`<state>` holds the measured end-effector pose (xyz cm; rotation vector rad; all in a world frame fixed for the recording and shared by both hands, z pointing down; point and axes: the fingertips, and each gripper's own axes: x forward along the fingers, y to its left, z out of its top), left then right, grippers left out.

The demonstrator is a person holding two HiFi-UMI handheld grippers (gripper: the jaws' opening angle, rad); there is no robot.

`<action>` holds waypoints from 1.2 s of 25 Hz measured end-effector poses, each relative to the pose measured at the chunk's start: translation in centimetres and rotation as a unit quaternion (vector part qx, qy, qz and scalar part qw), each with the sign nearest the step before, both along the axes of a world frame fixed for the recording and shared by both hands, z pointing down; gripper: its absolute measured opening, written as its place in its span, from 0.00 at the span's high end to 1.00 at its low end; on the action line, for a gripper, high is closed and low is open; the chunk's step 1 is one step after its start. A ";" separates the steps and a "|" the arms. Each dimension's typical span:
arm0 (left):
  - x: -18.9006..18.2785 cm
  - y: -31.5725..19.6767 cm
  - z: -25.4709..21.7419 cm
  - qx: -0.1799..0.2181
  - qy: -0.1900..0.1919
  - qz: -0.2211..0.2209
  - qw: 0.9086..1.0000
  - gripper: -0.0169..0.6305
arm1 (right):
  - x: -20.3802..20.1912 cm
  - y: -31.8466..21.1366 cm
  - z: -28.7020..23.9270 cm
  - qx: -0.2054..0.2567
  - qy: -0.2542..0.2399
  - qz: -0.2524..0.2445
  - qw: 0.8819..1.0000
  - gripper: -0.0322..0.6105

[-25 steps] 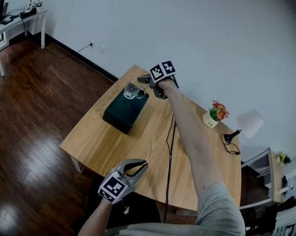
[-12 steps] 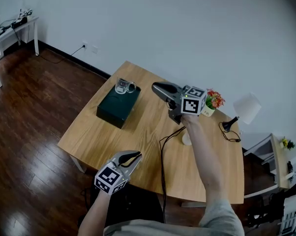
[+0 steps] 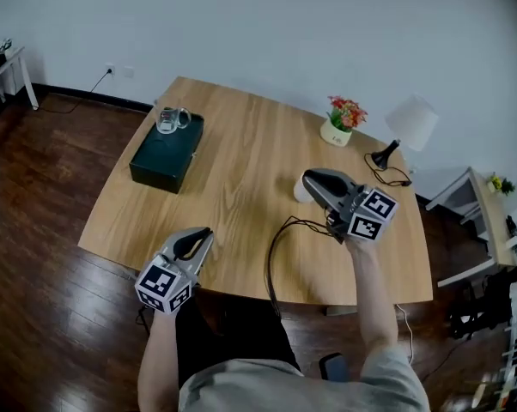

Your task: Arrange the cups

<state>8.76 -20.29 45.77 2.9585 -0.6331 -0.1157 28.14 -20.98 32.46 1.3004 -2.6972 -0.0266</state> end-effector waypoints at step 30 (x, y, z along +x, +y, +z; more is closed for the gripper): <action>2.9 1.1 0.8 -0.003 -0.019 0.052 0.998 0.93 | 16.5 -0.7 12.5 -0.185 0.042 0.168 0.967 0.61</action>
